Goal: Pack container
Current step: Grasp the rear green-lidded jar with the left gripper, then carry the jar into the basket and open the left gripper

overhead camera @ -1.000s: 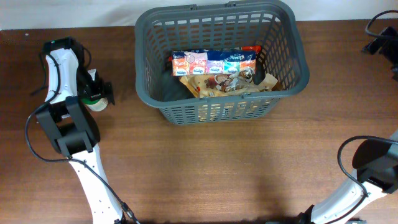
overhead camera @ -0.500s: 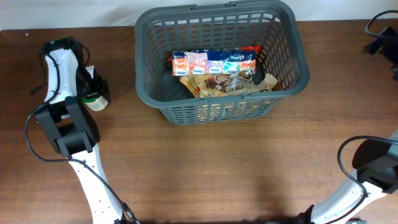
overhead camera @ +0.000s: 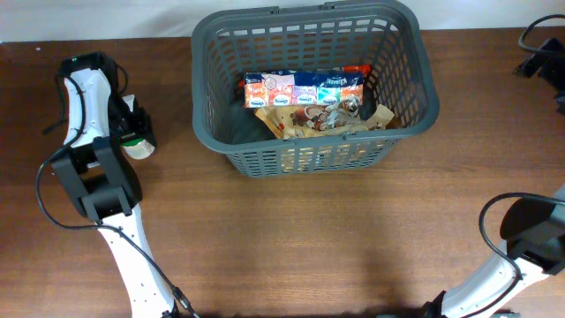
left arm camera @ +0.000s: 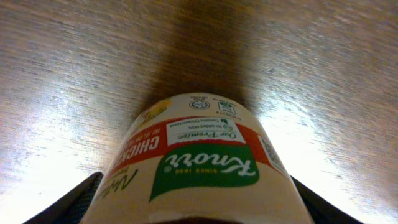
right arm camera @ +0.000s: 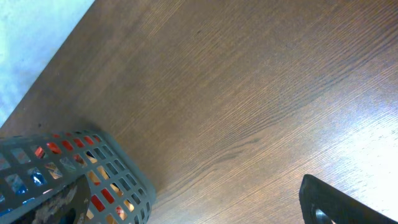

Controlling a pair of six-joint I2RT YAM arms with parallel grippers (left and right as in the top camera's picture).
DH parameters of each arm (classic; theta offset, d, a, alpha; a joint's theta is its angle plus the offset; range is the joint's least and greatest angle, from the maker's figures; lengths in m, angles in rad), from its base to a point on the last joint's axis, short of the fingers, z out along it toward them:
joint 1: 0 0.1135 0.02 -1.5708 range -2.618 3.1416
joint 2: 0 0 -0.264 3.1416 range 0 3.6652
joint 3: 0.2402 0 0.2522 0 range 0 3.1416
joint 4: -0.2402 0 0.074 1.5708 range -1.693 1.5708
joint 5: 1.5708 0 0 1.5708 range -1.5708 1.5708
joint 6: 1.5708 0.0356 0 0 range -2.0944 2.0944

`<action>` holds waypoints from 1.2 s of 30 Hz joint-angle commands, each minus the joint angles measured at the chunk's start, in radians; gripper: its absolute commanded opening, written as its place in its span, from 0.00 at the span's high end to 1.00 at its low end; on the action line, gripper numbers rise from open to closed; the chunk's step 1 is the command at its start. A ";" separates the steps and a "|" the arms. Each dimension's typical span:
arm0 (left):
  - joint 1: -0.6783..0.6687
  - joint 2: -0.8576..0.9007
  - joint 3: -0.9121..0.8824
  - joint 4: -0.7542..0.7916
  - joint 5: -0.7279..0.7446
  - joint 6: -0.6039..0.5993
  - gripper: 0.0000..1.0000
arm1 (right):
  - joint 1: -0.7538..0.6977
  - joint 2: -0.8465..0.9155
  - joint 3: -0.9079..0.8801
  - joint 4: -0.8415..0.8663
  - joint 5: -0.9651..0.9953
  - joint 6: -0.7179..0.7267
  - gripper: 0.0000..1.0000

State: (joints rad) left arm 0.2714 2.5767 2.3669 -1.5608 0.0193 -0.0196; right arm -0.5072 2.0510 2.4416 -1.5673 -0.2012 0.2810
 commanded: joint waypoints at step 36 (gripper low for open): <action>-0.709 -0.364 0.131 -0.018 -0.103 0.622 0.98 | 0.004 0.005 -0.006 -0.009 -0.005 0.002 0.01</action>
State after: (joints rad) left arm -0.4503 2.2127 2.6091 -1.5967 -0.0296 0.5915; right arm -0.5072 2.0510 2.4416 -1.5719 -0.2012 0.2810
